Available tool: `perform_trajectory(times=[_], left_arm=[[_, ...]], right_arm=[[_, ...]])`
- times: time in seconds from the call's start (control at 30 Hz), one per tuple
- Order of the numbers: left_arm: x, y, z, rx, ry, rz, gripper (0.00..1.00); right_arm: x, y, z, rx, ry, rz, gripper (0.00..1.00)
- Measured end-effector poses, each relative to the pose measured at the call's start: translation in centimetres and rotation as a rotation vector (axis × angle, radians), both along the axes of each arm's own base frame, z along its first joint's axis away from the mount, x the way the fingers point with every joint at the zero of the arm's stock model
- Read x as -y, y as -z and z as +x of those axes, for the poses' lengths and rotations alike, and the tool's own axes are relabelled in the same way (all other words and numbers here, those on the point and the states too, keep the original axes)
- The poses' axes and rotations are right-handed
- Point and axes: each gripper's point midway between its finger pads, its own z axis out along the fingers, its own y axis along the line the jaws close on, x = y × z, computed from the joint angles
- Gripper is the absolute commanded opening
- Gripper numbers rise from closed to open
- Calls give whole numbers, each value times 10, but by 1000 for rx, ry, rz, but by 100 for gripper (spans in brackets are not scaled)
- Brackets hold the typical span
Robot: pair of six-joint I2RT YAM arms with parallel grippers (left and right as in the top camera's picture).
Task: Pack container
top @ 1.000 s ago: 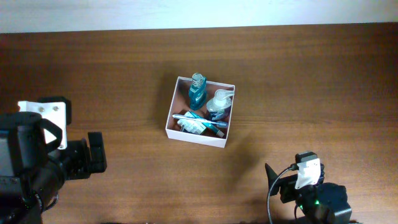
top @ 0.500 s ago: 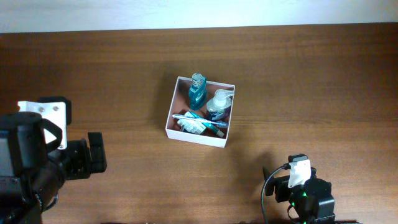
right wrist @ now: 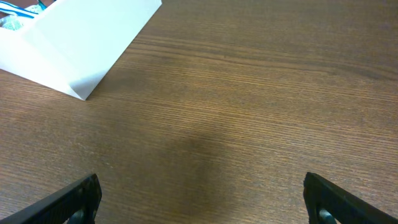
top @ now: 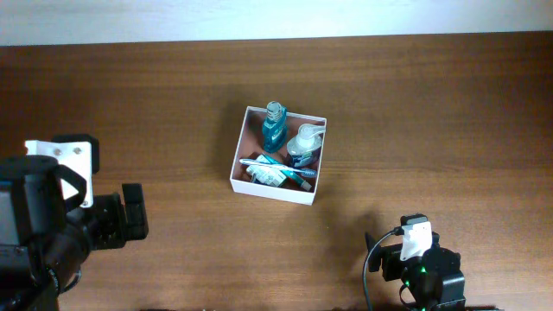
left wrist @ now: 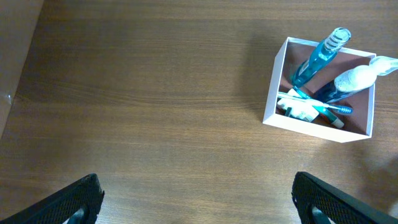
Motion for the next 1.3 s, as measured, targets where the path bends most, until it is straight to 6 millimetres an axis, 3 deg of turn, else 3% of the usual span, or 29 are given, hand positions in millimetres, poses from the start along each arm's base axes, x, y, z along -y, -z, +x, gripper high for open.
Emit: perform_trajectory(times=[0.1, 0.23, 0.3, 0.37, 0.53, 0.7, 1.2, 1.3], left_arm=[[-7, -1, 0, 58, -26, 23, 99], [-12, -13, 21, 317, -56, 30, 99], [-13, -7, 29, 418, -66, 22, 99], [-14, 21, 36, 476, -69, 5, 99], [-4, 123, 46, 460, -13, -64, 99], [10, 201, 36, 419, 50, -118, 99], [16, 285, 25, 364, 67, -142, 99], [16, 292, 24, 352, 66, -143, 99]], right_arm=[[0, 0, 0, 0, 0, 0, 99], [0, -1, 1, 4, 1, 2, 99], [0, -1, 1, 5, 2, 1, 99], [0, -1, 1, 5, 1, 1, 99], [0, -1, 1, 5, 1, 2, 99], [0, -1, 1, 4, 1, 1, 99], [0, -1, 1, 4, 3, 2, 99], [0, -1, 1, 5, 2, 1, 99]])
